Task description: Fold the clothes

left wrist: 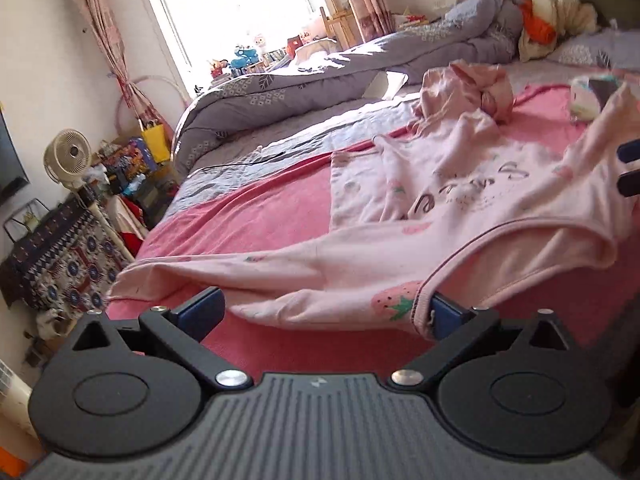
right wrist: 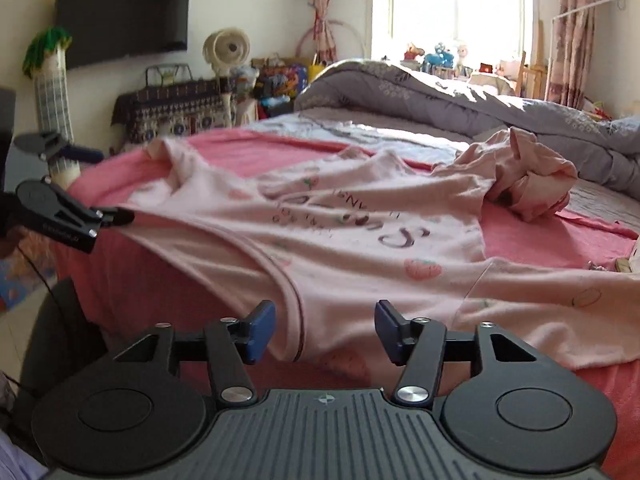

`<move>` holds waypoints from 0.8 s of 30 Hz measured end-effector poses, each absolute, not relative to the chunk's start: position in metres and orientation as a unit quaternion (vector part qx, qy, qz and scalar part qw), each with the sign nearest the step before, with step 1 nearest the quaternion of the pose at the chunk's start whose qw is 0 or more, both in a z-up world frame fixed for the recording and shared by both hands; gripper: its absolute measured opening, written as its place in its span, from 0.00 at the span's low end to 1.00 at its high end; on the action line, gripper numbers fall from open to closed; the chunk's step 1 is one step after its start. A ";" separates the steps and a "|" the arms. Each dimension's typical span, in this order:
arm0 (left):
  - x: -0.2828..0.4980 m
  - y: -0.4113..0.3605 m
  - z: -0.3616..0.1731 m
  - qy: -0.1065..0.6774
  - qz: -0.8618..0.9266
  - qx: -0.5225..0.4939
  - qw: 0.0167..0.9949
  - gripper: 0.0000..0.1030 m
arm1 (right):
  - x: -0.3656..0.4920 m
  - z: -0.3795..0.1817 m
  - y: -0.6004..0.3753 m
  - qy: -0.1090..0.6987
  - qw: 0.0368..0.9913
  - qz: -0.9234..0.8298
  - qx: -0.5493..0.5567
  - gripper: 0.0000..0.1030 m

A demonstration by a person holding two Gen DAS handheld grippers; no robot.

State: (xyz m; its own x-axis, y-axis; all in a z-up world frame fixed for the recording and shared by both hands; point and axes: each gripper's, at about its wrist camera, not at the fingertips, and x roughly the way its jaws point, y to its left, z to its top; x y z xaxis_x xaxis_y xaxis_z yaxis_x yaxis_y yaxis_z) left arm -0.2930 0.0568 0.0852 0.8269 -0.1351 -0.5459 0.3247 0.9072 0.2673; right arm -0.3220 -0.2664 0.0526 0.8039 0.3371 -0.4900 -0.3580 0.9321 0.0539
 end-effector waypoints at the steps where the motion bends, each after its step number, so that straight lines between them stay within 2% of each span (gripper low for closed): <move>1: -0.287 0.066 0.098 0.282 -0.176 0.148 0.932 1.00 | -0.309 0.065 -0.279 0.238 0.955 0.174 -0.007 0.67; 5: -0.279 0.064 0.084 0.354 -0.276 0.132 0.884 1.00 | -0.260 0.086 -0.306 0.204 0.972 0.113 -0.002 0.77; 8: -0.284 0.042 0.048 0.418 -0.231 0.215 0.852 0.96 | -0.217 0.080 -0.317 0.214 0.974 0.075 -0.009 0.78; 9: -0.284 0.041 0.047 0.416 -0.213 0.239 0.851 0.89 | -0.202 0.075 -0.319 0.218 0.974 0.066 -0.012 0.79; 10: -0.280 0.043 0.055 0.401 -0.203 0.244 0.859 0.87 | -0.187 0.071 -0.321 0.221 0.973 0.061 -0.015 0.79; 11: -0.270 0.049 0.069 0.384 -0.198 0.227 0.873 0.88 | -0.173 0.067 -0.323 0.224 0.973 0.059 -0.018 0.79; 12: -0.255 0.058 0.088 0.363 -0.199 0.198 0.888 0.93 | -0.157 0.063 -0.326 0.228 0.972 0.054 -0.019 0.79; 13: -0.233 0.064 0.106 0.339 -0.198 0.167 0.904 1.00 | -0.140 0.059 -0.328 0.232 0.971 0.048 -0.020 0.79; 15: -0.181 0.070 0.130 0.288 -0.181 0.112 0.934 1.00 | -0.104 0.050 -0.337 0.238 0.971 0.037 -0.002 0.79; 19: -0.054 0.061 0.123 0.234 -0.197 0.008 0.952 1.00 | -0.046 0.037 -0.354 0.235 0.970 0.031 0.055 0.79; 21: 0.012 0.044 0.099 0.290 -0.184 -0.021 0.939 0.99 | -0.025 0.028 -0.357 0.216 0.973 0.028 0.073 0.79; 24: 0.082 0.015 0.050 0.370 -0.153 0.008 0.916 0.89 | 0.000 0.007 -0.361 0.216 0.972 0.011 0.095 0.78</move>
State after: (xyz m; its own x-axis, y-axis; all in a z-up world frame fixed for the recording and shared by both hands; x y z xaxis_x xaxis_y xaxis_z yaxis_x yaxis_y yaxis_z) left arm 0.0820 0.0150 0.0504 0.6796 -0.2745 -0.6803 0.2860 0.9531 -0.0990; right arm -0.0003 -0.3607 0.0068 0.9068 0.0619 -0.4169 0.0202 0.9816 0.1897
